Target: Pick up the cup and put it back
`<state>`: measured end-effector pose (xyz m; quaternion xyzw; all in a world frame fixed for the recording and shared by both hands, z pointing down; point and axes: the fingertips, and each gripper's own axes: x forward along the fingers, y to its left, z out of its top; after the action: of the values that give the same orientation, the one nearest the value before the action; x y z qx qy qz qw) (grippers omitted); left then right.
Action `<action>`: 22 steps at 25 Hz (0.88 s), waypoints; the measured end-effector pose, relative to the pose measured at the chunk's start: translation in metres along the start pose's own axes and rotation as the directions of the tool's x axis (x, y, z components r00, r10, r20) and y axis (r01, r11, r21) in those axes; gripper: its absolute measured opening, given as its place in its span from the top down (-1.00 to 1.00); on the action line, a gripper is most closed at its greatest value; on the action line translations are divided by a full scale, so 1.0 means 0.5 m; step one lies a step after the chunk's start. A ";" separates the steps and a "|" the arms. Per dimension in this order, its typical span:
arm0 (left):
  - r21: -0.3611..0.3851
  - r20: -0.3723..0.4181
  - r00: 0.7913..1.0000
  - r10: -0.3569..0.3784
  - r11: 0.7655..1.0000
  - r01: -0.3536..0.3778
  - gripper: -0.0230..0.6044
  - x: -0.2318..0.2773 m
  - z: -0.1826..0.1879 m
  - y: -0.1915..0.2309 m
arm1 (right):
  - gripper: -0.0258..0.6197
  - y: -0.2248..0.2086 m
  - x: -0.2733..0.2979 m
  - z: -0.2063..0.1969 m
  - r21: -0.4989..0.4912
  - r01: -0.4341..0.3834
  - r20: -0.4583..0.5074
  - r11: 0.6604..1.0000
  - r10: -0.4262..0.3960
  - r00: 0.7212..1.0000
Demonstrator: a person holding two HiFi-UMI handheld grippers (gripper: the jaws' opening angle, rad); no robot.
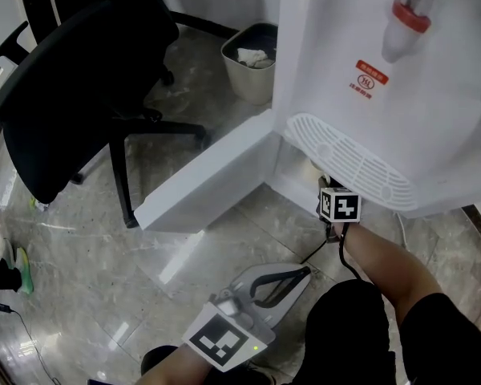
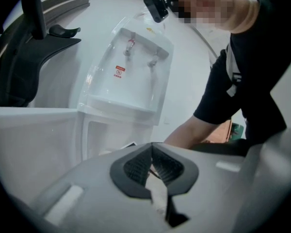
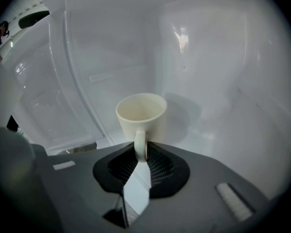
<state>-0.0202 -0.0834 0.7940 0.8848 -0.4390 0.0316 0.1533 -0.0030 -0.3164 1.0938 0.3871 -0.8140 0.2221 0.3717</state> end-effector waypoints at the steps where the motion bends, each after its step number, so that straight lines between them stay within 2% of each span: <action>1: -0.006 0.001 1.000 0.003 1.000 -0.003 0.92 0.002 -0.002 0.002 | 0.74 -0.001 -0.003 0.002 -0.004 -0.003 0.009 1.000 0.003 1.000; 5: -0.025 0.018 1.000 0.009 1.000 -0.008 0.92 0.006 0.003 0.009 | 0.76 0.011 -0.031 0.028 -0.060 -0.032 0.081 0.998 0.037 0.996; 9: -0.025 0.026 1.000 0.003 1.000 -0.002 0.92 0.007 0.011 0.007 | 0.76 0.051 -0.070 0.053 -0.126 -0.111 0.129 0.986 0.127 0.984; 12: -0.024 0.028 1.000 -0.002 1.000 0.002 0.92 0.005 0.014 -0.003 | 0.77 0.077 -0.105 0.054 -0.198 -0.138 0.135 0.970 0.166 0.977; 15: -0.059 0.044 0.999 0.028 0.998 -0.026 0.92 -0.007 0.025 -0.008 | 0.77 0.108 -0.148 0.058 -0.219 -0.190 0.152 0.957 0.226 0.962; 17: -0.112 0.064 0.995 0.071 0.992 -0.063 0.92 -0.023 0.044 -0.008 | 0.76 0.138 -0.195 0.069 -0.218 -0.240 0.166 0.946 0.278 0.946; 19: -0.213 0.091 0.988 0.122 0.972 -0.100 0.92 -0.046 0.072 -0.020 | 0.76 0.173 -0.264 0.068 -0.226 -0.293 0.150 0.929 0.330 0.932; 22: -0.379 0.097 0.967 0.234 0.907 -0.182 0.92 -0.100 0.102 -0.035 | 0.77 0.238 -0.391 0.072 -0.262 -0.371 0.097 0.891 0.406 0.909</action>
<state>-0.0409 -0.0503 0.7317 0.7885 -0.5388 -0.0972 0.2802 -0.0304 -0.1774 0.9108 0.1844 -0.9212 0.1634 0.3013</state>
